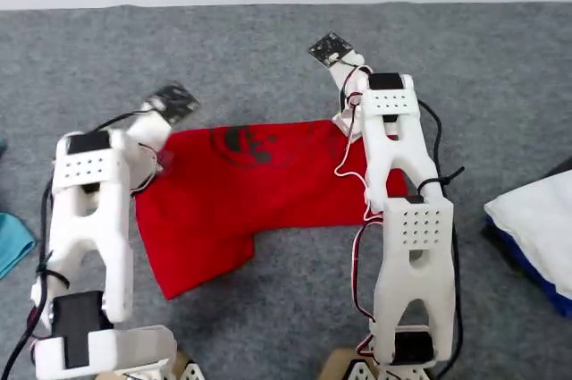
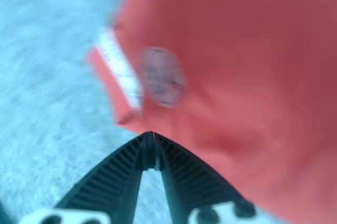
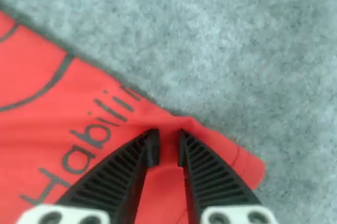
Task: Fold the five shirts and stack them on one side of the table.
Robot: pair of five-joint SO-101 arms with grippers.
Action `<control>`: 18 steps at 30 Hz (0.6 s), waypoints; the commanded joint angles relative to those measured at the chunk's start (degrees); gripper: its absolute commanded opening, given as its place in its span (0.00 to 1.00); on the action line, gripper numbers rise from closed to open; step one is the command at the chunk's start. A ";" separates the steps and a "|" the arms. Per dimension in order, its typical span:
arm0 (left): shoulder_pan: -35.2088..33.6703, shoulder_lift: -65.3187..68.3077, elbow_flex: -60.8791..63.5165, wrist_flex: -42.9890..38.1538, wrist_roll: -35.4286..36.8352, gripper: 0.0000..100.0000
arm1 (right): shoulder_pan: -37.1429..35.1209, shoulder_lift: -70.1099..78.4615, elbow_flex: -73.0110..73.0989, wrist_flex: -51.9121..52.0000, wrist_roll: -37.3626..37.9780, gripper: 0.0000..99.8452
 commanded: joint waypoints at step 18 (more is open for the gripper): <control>-0.09 -12.75 6.55 -10.37 10.46 0.01 | -2.24 6.90 -40.44 19.30 0.26 0.07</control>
